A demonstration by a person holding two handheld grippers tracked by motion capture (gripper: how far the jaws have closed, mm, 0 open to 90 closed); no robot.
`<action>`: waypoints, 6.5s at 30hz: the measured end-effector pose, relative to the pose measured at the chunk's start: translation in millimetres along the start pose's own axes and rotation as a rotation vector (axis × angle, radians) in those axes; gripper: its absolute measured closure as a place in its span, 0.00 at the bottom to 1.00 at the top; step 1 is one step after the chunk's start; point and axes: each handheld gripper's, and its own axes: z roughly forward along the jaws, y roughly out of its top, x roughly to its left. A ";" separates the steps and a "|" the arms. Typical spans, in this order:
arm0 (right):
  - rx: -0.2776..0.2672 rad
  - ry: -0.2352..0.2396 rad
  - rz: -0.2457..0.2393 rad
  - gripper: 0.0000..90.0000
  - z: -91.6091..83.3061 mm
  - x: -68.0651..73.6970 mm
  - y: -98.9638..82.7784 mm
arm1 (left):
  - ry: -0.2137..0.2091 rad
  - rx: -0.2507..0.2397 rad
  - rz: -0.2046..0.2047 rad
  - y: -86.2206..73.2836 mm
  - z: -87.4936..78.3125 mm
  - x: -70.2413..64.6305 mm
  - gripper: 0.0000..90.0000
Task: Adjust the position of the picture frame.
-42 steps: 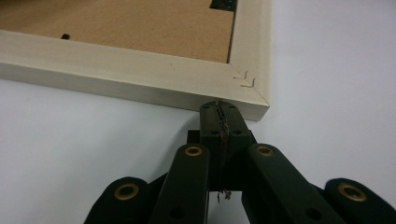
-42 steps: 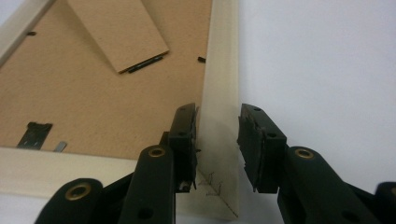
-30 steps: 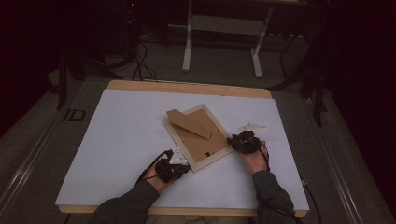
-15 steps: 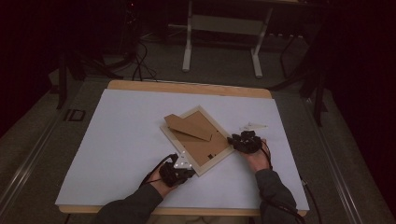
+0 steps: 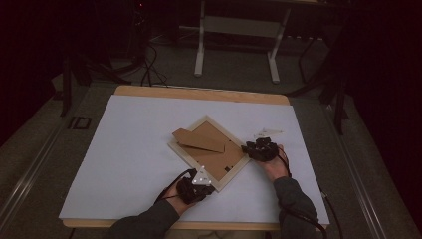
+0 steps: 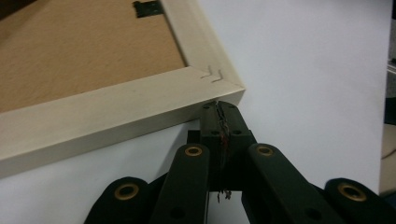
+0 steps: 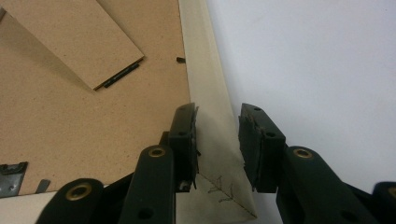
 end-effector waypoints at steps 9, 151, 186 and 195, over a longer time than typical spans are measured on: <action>0.018 -0.007 -0.016 0.74 0.8 0.6 3.5 | -0.009 -0.030 -0.019 0.2 -8.0 6.1 1.00; 0.025 -0.058 0.137 1.00 -14.6 34.5 -29.1 | 0.318 -0.117 -0.473 -63.4 -62.9 104.6 1.00; 0.019 -0.069 0.148 1.00 -6.9 39.6 -22.9 | 0.333 -0.140 -0.491 -65.7 -66.3 110.3 1.00; 0.017 -0.064 0.141 1.00 -10.2 42.8 -24.9 | 0.330 -0.141 -0.500 -65.4 -65.5 114.4 1.00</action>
